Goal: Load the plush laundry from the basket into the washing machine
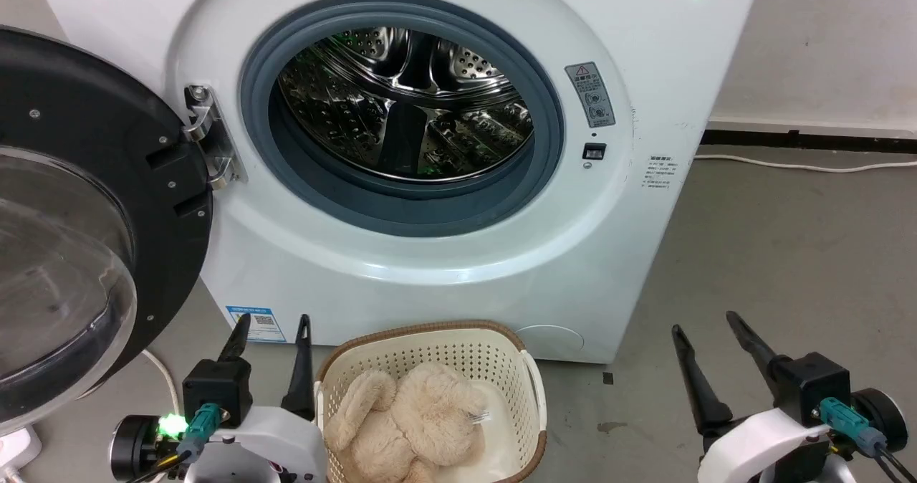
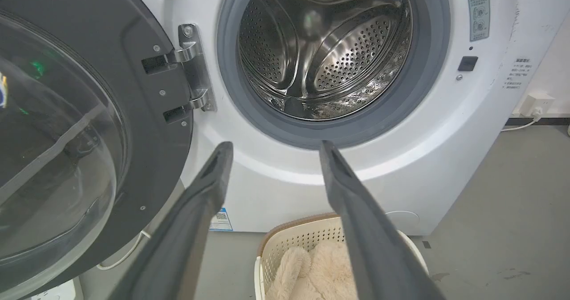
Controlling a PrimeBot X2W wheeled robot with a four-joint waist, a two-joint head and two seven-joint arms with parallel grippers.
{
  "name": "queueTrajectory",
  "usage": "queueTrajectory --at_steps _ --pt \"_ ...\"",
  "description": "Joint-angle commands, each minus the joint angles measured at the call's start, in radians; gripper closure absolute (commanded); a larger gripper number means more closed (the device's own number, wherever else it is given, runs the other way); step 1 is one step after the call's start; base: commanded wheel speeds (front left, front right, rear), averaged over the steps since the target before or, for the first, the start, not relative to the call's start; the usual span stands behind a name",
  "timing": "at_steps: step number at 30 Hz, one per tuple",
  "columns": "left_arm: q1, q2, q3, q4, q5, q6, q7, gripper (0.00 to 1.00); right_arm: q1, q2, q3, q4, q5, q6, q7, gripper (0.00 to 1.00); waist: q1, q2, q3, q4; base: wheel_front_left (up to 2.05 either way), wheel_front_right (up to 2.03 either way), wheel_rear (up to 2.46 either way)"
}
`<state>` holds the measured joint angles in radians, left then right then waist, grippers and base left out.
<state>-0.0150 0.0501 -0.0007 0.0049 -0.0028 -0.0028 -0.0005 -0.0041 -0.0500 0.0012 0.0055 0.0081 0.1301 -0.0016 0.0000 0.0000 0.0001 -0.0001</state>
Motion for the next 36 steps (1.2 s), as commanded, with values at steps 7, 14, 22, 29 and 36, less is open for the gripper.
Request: queueTrajectory --at_steps 7,14,22,29,36 --pt "0.0 0.0 -0.019 0.004 0.0 0.006 -0.016 0.0 0.005 0.0 -0.014 -0.001 0.014 0.0 -0.016 0.0 0.0 0.0 0.009 -0.003 0.0 0.0 0.0" --pt "-0.013 0.005 -0.038 0.013 0.003 0.009 -0.031 0.0 -0.003 0.0 -0.023 -0.008 0.026 0.0 -0.031 0.0 0.0 0.0 0.041 -0.014 0.0 0.0 0.0" --pt "-0.047 0.02 -0.059 0.061 -0.002 0.004 -0.052 0.0 -0.028 0.0 -0.03 -0.029 0.05 0.0 -0.052 0.0 0.0 0.0 0.118 -0.037 0.0 0.0 0.0" --pt "-0.085 0.033 -0.076 0.137 -0.007 -0.01 -0.066 0.0 -0.043 0.0 -0.026 -0.034 0.064 0.0 -0.066 0.0 0.0 0.0 0.173 -0.055 0.0 0.0 0.0" --pt "-0.127 0.05 -0.092 0.215 -0.017 -0.025 -0.081 0.0 -0.056 0.0 -0.025 -0.037 0.083 0.0 -0.081 0.0 0.0 0.0 0.224 -0.074 0.0 0.0 0.0"
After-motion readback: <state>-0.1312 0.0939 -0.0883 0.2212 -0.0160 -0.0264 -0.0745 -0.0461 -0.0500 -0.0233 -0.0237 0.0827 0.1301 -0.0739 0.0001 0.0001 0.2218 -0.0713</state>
